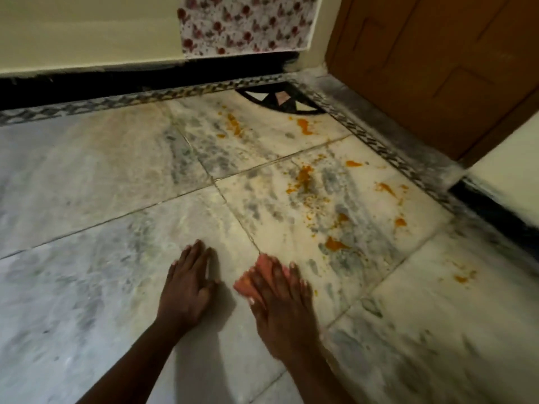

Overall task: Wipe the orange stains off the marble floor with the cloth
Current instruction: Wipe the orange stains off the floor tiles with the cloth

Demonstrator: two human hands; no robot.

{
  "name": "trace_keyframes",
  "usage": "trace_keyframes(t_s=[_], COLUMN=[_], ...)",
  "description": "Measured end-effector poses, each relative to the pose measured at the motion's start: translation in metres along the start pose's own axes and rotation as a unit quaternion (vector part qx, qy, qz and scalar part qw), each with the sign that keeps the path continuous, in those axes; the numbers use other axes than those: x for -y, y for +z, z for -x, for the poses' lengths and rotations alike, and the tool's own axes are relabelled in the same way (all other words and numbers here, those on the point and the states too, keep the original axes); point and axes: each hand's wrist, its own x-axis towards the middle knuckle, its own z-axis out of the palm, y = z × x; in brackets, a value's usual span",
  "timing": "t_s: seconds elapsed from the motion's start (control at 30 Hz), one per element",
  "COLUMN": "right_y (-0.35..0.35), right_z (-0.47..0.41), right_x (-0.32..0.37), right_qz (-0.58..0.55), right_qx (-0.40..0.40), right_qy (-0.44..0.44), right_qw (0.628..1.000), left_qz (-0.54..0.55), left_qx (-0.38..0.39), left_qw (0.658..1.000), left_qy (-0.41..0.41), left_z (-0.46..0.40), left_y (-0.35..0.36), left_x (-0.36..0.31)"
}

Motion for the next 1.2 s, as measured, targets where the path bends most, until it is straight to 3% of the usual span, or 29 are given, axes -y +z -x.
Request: trace_keyframes(t_s=[0.13,0.23,0.3,0.4,0.5,0.63,0.7,0.8,0.9,0.97,1.07,1.1,1.13,1.2], right_y=[-0.012,-0.026,-0.025,-0.008,-0.007,-0.010,-0.009,0.001,-0.008,-0.007,-0.009,-0.008,-0.006,0.003], right_z=[0.019,-0.028,-0.042,-0.011,0.033,0.000,-0.014,0.028,0.098,0.110,0.084,0.075,0.071,0.082], right_x=[-0.055,-0.067,-0.052,-0.026,-0.050,-0.089,-0.063,-0.026,-0.049,-0.088,-0.115,-0.104,-0.085,-0.045], right_qz=[-0.015,-0.083,-0.080,-0.036,0.011,-0.012,-0.025,0.015,0.027,0.071,0.029,0.018,0.013,0.028], right_qx=[-0.026,0.018,0.046,0.019,0.025,-0.023,-0.020,0.001,0.039,-0.003,-0.047,-0.052,-0.053,-0.027], right_qy=[0.266,0.345,0.281,0.109,0.025,0.254,0.268,0.027,-0.133,-0.090,0.158,0.198,0.194,0.055], right_qw=[0.964,0.935,0.955,0.993,0.999,0.967,0.963,1.000,0.990,0.993,0.986,0.979,0.980,0.998], left_qz=[-0.031,-0.081,-0.088,-0.105,-0.125,-0.124,-0.121,-0.119,-0.116,-0.115,-0.118,-0.119,-0.121,-0.118], left_qx=[0.077,0.103,0.073,0.002,-0.035,-0.039,-0.039,-0.042,-0.038,-0.034,-0.034,-0.034,-0.032,-0.030], left_qw=[0.995,0.989,0.992,0.992,0.989,0.989,0.989,0.989,0.989,0.990,0.990,0.990,0.990,0.990], left_qy=[0.063,0.062,0.049,0.065,0.076,0.072,0.076,0.072,0.078,0.076,0.071,0.069,0.069,0.071], left_z=[0.000,0.004,0.003,0.007,0.010,0.010,0.010,0.011,0.012,0.013,0.014,0.013,0.013,0.012], left_y=[0.003,0.021,0.032,0.043,0.047,0.050,0.049,0.046,0.045,0.044,0.044,0.044,0.043,0.042], left_x=[-0.024,-0.044,-0.047,-0.043,-0.043,-0.042,-0.043,-0.045,-0.045,-0.046,-0.049,-0.049,-0.049,-0.049])
